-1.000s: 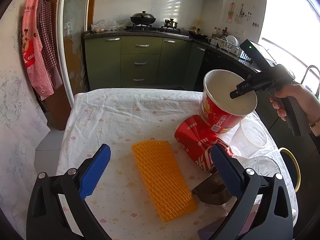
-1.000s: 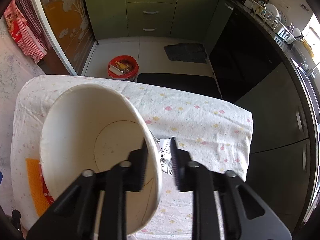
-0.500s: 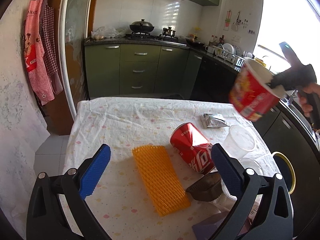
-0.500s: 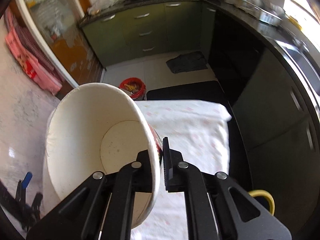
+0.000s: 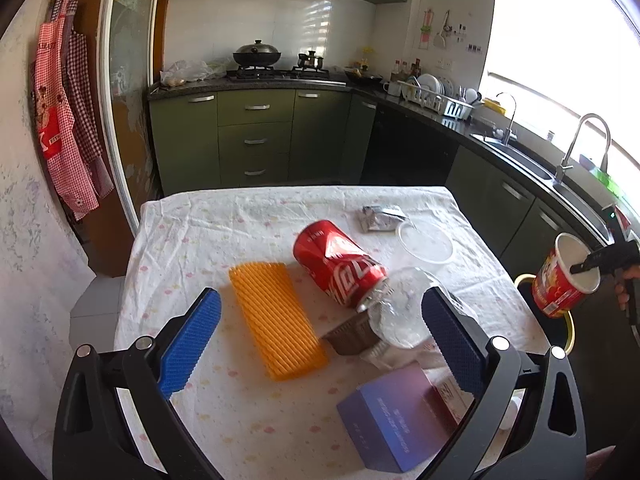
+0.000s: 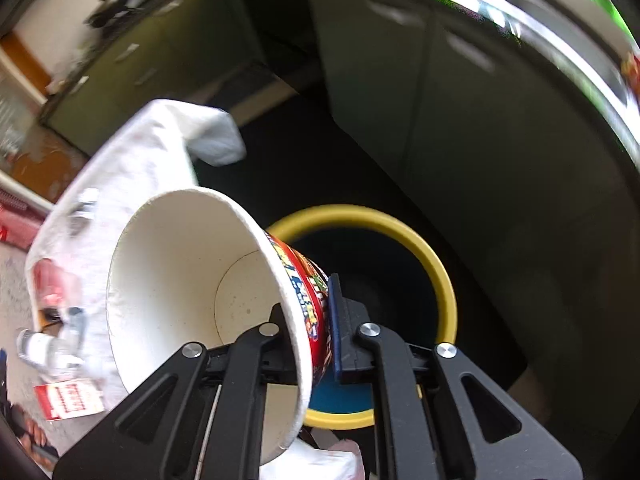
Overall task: Collect trash
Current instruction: 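Carry the paper bucket with the right gripper over the yellow-rimmed bin and release, then grasp the small red-and-white medicine box with the left gripper and lift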
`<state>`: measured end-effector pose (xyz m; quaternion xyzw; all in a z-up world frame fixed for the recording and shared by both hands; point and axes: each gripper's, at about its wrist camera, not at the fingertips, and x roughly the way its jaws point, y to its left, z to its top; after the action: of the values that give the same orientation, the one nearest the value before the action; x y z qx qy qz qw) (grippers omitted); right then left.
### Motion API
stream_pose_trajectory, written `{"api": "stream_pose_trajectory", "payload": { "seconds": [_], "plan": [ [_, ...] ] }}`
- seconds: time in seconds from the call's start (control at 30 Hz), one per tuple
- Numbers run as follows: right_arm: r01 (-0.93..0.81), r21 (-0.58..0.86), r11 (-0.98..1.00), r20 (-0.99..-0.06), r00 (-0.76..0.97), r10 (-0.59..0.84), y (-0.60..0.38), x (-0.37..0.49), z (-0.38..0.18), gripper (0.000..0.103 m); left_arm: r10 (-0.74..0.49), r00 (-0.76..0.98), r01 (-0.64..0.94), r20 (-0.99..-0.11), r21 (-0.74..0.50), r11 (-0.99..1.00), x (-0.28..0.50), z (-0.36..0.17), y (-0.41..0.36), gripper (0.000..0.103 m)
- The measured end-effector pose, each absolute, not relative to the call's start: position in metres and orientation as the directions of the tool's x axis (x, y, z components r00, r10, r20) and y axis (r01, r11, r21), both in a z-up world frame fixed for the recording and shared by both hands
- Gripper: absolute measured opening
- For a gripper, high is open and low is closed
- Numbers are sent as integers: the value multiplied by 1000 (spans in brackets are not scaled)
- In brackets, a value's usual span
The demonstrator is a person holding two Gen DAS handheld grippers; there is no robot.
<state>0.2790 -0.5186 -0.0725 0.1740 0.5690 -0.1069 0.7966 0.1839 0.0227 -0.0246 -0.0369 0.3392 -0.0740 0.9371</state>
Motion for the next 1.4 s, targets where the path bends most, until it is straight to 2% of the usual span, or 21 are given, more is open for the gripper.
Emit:
{"api": "stream_pose_trajectory", "payload": {
  "seconds": [0.33, 0.37, 0.4, 0.47, 0.63, 0.8, 0.87, 0.93, 1.03, 1.1, 1.17, 1.3, 1.4],
  "plan": [
    [387, 227, 894, -953, 278, 121, -536, 293, -150, 12, -146, 727, 122, -671, -83, 989, 162, -18, -4, 99],
    [385, 228, 895, -954, 274, 125, -535, 294, -154, 16, -146, 724, 126, -674, -79, 989, 162, -17, -6, 99],
    [383, 234, 894, -953, 273, 133, -540, 289, -158, 29, -143, 723, 130, -676, -70, 989, 160, -16, -11, 99],
    [390, 227, 892, -952, 281, 119, -544, 286, -160, 40, -142, 721, 140, -678, -58, 988, 158, -15, -16, 99],
    [363, 257, 896, -933, 335, 132, -542, 275, -153, 40, -178, 701, 195, -690, -55, 979, 152, -16, -34, 99],
    [314, 292, 903, -914, 369, 167, -528, 268, -139, 43, -331, 651, 398, -682, -65, 915, 137, -22, -58, 99],
    [296, 296, 908, -912, 371, 177, -523, 265, -135, 43, -380, 635, 492, -673, -26, 870, 128, -23, -69, 99],
    [278, 299, 913, -909, 373, 185, -516, 261, -130, 44, -416, 618, 608, -667, 71, 791, 119, -24, -84, 99],
    [256, 305, 917, -904, 381, 194, -506, 254, -124, 46, -428, 594, 732, -682, 238, 638, 110, -29, -105, 99],
    [241, 309, 920, -901, 385, 202, -498, 259, -124, 47, -412, 576, 763, -706, 284, 581, 111, -32, -113, 99],
    [227, 314, 922, -898, 386, 211, -492, 256, -120, 48, -390, 549, 785, -739, 295, 545, 122, -36, -119, 99],
    [206, 313, 927, -901, 374, 221, -482, 258, -122, 48, -377, 497, 821, -781, 282, 497, 128, -46, -121, 89],
    [196, 314, 929, -901, 371, 226, -476, 260, -123, 48, -373, 458, 842, -806, 260, 473, 132, -51, -121, 87]
  ]
}}
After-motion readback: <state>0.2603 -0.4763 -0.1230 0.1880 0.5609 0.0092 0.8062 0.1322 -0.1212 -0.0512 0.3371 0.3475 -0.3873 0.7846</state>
